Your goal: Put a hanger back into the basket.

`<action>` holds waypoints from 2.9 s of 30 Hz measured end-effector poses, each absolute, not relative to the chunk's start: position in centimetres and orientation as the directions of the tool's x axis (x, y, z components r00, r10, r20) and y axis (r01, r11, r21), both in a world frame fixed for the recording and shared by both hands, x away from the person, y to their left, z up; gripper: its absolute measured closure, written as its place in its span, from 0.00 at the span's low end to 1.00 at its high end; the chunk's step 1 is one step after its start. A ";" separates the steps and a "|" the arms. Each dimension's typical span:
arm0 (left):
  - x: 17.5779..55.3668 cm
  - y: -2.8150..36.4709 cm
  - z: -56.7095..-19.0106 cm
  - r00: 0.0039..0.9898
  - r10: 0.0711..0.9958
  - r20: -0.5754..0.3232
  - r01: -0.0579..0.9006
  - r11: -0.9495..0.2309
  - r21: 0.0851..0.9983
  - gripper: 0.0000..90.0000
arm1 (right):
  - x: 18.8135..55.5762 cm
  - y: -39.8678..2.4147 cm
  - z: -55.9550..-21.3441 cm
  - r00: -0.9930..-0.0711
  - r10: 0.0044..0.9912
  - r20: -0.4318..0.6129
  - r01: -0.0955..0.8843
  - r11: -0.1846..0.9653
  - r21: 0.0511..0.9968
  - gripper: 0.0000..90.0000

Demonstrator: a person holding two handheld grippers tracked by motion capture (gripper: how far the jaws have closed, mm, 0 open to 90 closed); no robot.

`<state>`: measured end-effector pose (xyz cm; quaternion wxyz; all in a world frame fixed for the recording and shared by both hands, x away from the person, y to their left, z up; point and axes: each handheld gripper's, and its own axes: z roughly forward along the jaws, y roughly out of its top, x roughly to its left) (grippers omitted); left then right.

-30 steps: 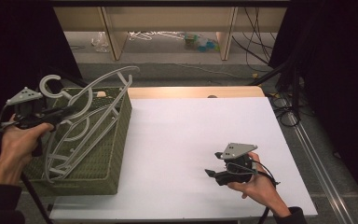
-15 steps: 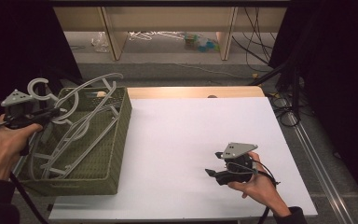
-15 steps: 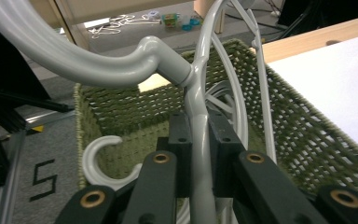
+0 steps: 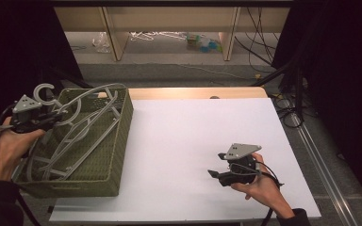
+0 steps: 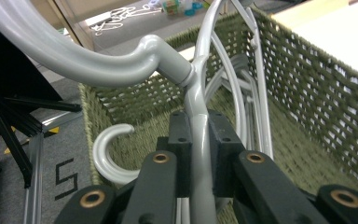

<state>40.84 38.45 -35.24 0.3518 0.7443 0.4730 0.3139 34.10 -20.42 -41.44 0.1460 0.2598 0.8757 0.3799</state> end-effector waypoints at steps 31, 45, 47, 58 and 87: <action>42.1 38.6 -40.8 0.348 0.936 0.055 0.646 -0.282 0.709 0.89 | 34.2 -20.6 -41.6 -0.818 0.572 -0.054 0.356 0.579 0.734 0.37; 40.0 39.0 -39.1 0.238 0.968 -0.083 0.563 -0.068 0.824 0.60 | 34.2 -20.7 -41.5 -0.812 0.581 -0.051 0.362 0.570 0.737 0.37; 39.3 38.7 -38.5 0.251 0.960 -0.125 0.534 -0.030 0.845 0.56 | 34.3 -20.8 -41.5 -0.811 0.582 -0.052 0.361 0.569 0.739 0.36; 36.2 35.7 -36.2 0.342 0.921 -0.186 0.451 0.012 0.892 0.38 | 34.4 -20.9 -41.5 -0.801 0.596 -0.053 0.362 0.554 0.750 0.34; 32.0 21.1 -37.2 0.603 0.779 -0.173 0.347 -0.060 0.936 0.20 | 34.5 -20.9 -41.7 -0.797 0.604 -0.024 0.362 0.508 0.782 0.21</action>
